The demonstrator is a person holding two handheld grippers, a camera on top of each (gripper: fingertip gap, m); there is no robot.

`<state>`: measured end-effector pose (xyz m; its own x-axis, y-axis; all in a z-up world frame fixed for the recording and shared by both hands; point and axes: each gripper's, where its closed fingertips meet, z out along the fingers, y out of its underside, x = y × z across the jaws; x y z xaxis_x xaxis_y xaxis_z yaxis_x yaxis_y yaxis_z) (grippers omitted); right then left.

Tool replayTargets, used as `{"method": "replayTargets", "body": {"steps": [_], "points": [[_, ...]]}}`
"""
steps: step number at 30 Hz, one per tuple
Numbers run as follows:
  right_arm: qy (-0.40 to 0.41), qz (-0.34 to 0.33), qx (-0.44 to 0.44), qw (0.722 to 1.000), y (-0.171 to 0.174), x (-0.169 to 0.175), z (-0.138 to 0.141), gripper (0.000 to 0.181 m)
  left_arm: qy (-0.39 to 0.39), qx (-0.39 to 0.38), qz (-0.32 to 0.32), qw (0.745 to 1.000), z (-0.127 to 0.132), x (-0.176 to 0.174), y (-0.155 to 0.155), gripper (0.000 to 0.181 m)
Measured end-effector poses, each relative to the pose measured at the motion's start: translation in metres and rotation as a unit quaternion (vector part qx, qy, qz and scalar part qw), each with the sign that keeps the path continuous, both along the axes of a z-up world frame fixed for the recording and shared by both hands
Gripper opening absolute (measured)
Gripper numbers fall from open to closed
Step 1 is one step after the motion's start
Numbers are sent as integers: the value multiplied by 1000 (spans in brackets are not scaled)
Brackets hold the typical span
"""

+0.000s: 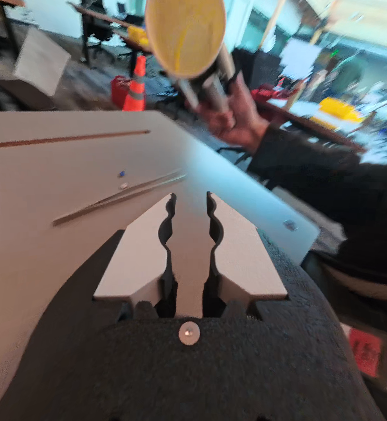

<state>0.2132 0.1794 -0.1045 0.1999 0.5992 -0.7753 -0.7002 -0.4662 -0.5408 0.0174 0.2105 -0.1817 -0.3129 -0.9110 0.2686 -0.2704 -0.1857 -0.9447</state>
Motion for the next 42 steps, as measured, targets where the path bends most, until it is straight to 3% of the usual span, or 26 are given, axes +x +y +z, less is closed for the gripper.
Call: {"method": "replayTargets", "body": {"steps": [3, 5, 8, 12, 17, 19, 22, 24, 25, 26, 28, 30, 35, 36, 37, 39, 42], "points": [[13, 52, 22, 998, -3, -38, -8, 80, -60, -44, -41, 996, 50, 11, -17, 27], [32, 83, 61, 994, -9, -57, 5, 78, -95, -43, -46, 994, 83, 17, -23, 27], [27, 93, 56, 994, -3, -74, 8, 79, -117, 46, -40, 991, 108, 23, -34, 27], [22, 115, 40, 992, 2, -95, 4, 78, -148, 189, 45, 970, 118, 32, -25, 28], [6, 132, 18, 991, 9, -115, -4, 79, -88, 235, 26, 968, 90, 45, -31, 28], [-4, 134, 3, 991, 12, -115, -9, 80, -73, 241, 38, 967, 83, 48, -22, 0], [-21, 78, -11, 997, 11, -83, -9, 80, -63, 221, 87, 969, 81, 46, 11, 0], [-99, -40, -94, 990, 19, -35, -36, 79, -58, 165, 77, 982, 73, 40, 24, 0], [-162, -122, -155, 967, 21, -1, -58, 80, -43, 139, 70, 987, 61, 40, 29, 0], [-231, -200, -220, 926, 17, 35, -81, 80, -24, 120, 71, 990, 46, 41, 36, 0], [-341, -286, -312, 839, 1, 86, -112, 80, 22, 91, 74, 993, 13, 49, 51, 0], [-427, -311, -359, 769, -8, 109, -130, 80, 63, 67, 83, 992, -13, 63, 66, 0], [-577, -267, -429, 642, -6, 117, -172, 80, 151, -39, 75, 985, -56, 136, 99, 0], [-577, -262, -433, 641, -4, 117, -177, 80, 179, -64, 66, 980, -66, 154, 103, 0], [-560, -255, -437, 656, -2, 114, -182, 80, 203, -84, 73, 973, -77, 171, 112, 0], [-483, -251, -421, 725, 5, 105, -182, 80, 256, -105, 65, 959, -105, 198, 122, 0], [-335, -265, -368, 826, 8, 105, -160, 80, 330, -89, 40, 939, -149, 210, 127, 0]]}}
